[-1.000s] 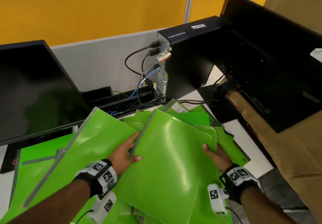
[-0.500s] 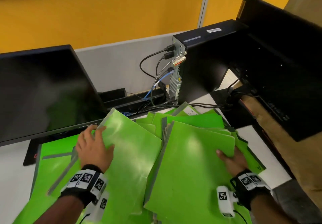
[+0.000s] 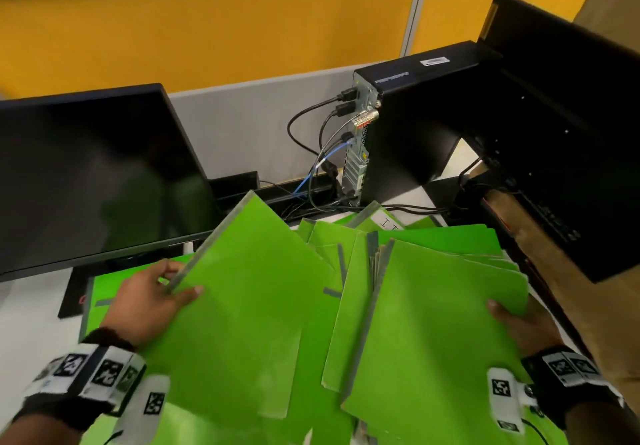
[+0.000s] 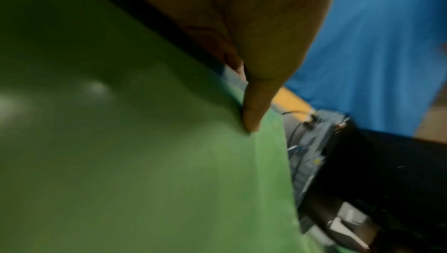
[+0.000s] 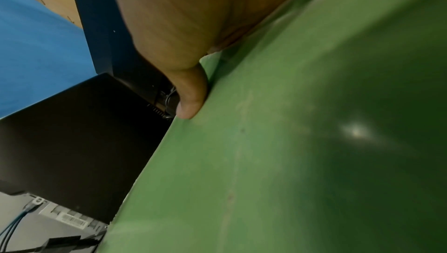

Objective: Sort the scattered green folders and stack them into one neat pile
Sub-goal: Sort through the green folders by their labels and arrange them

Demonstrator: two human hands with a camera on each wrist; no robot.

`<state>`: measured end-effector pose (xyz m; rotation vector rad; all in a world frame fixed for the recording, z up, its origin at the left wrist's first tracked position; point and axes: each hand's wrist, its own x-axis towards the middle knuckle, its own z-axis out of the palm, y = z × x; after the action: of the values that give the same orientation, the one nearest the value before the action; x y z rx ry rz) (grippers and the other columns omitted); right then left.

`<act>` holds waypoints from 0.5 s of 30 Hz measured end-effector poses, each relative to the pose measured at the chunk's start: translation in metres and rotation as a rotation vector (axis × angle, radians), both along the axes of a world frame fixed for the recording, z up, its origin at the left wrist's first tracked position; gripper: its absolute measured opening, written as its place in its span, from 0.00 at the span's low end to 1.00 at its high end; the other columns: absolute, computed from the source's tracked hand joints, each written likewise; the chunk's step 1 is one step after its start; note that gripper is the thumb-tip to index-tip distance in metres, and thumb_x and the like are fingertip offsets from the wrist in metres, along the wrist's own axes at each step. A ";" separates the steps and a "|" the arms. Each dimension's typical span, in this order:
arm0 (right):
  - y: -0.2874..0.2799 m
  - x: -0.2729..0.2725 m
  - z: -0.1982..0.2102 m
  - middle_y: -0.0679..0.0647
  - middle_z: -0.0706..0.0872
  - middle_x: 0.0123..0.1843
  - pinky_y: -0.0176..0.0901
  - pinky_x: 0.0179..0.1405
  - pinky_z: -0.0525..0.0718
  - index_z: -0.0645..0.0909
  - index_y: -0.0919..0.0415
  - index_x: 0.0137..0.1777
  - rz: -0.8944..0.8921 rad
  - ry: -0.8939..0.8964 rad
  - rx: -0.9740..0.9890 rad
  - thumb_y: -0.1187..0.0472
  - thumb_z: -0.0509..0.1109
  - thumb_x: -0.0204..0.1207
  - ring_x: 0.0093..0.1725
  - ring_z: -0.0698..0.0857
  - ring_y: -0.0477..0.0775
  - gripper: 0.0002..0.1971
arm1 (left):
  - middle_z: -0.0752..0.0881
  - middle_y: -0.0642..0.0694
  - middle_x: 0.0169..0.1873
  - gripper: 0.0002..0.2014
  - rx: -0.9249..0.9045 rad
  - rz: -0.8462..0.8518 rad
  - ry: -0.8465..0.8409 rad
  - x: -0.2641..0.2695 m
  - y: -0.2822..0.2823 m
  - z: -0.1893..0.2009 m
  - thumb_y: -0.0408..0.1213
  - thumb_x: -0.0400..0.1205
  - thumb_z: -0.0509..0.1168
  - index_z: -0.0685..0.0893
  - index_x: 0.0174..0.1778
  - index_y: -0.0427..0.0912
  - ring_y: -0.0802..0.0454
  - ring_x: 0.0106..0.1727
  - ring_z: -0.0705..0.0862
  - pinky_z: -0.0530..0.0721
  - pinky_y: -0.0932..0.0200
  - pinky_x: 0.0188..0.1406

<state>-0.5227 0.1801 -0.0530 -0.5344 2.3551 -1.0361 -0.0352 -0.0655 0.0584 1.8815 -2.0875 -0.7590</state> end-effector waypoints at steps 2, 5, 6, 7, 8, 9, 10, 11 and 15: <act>0.003 -0.006 0.000 0.64 0.86 0.59 0.53 0.58 0.78 0.82 0.60 0.63 0.019 0.011 0.012 0.55 0.76 0.72 0.59 0.84 0.65 0.20 | 0.88 0.56 0.40 0.11 -0.138 -0.090 0.016 -0.007 0.006 0.036 0.40 0.71 0.77 0.82 0.41 0.57 0.56 0.35 0.82 0.76 0.58 0.36; 0.003 -0.007 0.002 0.63 0.87 0.59 0.53 0.58 0.79 0.82 0.59 0.63 0.040 0.009 0.009 0.53 0.76 0.70 0.59 0.84 0.64 0.21 | 0.87 0.62 0.38 0.14 -0.288 -0.250 0.089 -0.032 0.030 0.073 0.33 0.70 0.75 0.84 0.44 0.56 0.60 0.38 0.83 0.75 0.77 0.36; 0.003 -0.008 0.002 0.63 0.87 0.59 0.55 0.58 0.80 0.82 0.58 0.62 0.043 0.001 0.007 0.51 0.77 0.69 0.58 0.85 0.64 0.22 | 0.86 0.64 0.38 0.15 -0.302 -0.321 0.095 -0.044 0.041 0.074 0.31 0.70 0.75 0.84 0.44 0.57 0.63 0.40 0.83 0.75 0.78 0.36; 0.004 -0.012 -0.002 0.62 0.88 0.58 0.57 0.58 0.80 0.82 0.57 0.62 0.052 0.000 -0.005 0.50 0.77 0.68 0.57 0.85 0.63 0.24 | 0.85 0.67 0.40 0.16 -0.296 -0.389 0.084 -0.057 0.054 0.070 0.32 0.70 0.75 0.83 0.45 0.59 0.65 0.38 0.83 0.75 0.77 0.37; 0.004 -0.014 -0.002 0.60 0.88 0.56 0.57 0.58 0.80 0.82 0.56 0.62 0.065 -0.013 -0.024 0.48 0.77 0.66 0.57 0.85 0.63 0.25 | 0.83 0.68 0.42 0.17 -0.271 -0.452 0.064 -0.070 0.068 0.059 0.33 0.70 0.74 0.82 0.47 0.60 0.68 0.34 0.82 0.75 0.77 0.36; 0.004 -0.013 0.003 0.58 0.87 0.55 0.57 0.58 0.80 0.82 0.54 0.61 0.065 -0.030 -0.048 0.46 0.77 0.64 0.57 0.85 0.63 0.25 | 0.82 0.69 0.45 0.18 -0.232 -0.500 0.033 -0.082 0.082 0.046 0.34 0.71 0.73 0.81 0.50 0.62 0.71 0.33 0.79 0.75 0.77 0.36; 0.003 -0.012 0.009 0.57 0.87 0.53 0.56 0.57 0.79 0.82 0.54 0.60 0.060 -0.027 -0.068 0.48 0.77 0.65 0.56 0.85 0.62 0.23 | 0.82 0.69 0.48 0.20 -0.200 -0.530 0.006 -0.094 0.096 0.031 0.36 0.72 0.71 0.79 0.54 0.64 0.73 0.35 0.79 0.77 0.74 0.38; 0.003 -0.011 0.013 0.56 0.85 0.52 0.54 0.57 0.78 0.82 0.54 0.60 0.047 -0.030 -0.085 0.54 0.77 0.69 0.55 0.84 0.60 0.20 | 0.80 0.69 0.52 0.21 -0.179 -0.551 -0.014 -0.106 0.108 0.018 0.38 0.73 0.69 0.76 0.58 0.65 0.72 0.41 0.81 0.80 0.70 0.42; 0.016 -0.023 0.010 0.55 0.87 0.54 0.63 0.62 0.79 0.81 0.52 0.58 0.019 0.015 -0.090 0.40 0.77 0.64 0.53 0.85 0.59 0.26 | 0.69 0.66 0.66 0.25 -0.021 -0.644 -0.004 -0.145 0.140 -0.012 0.50 0.79 0.62 0.62 0.72 0.65 0.60 0.63 0.78 0.82 0.57 0.58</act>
<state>-0.5455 0.1963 -0.0427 -0.5981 2.3203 -1.1370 -0.1799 0.0749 0.0467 1.1787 -2.7143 -0.8418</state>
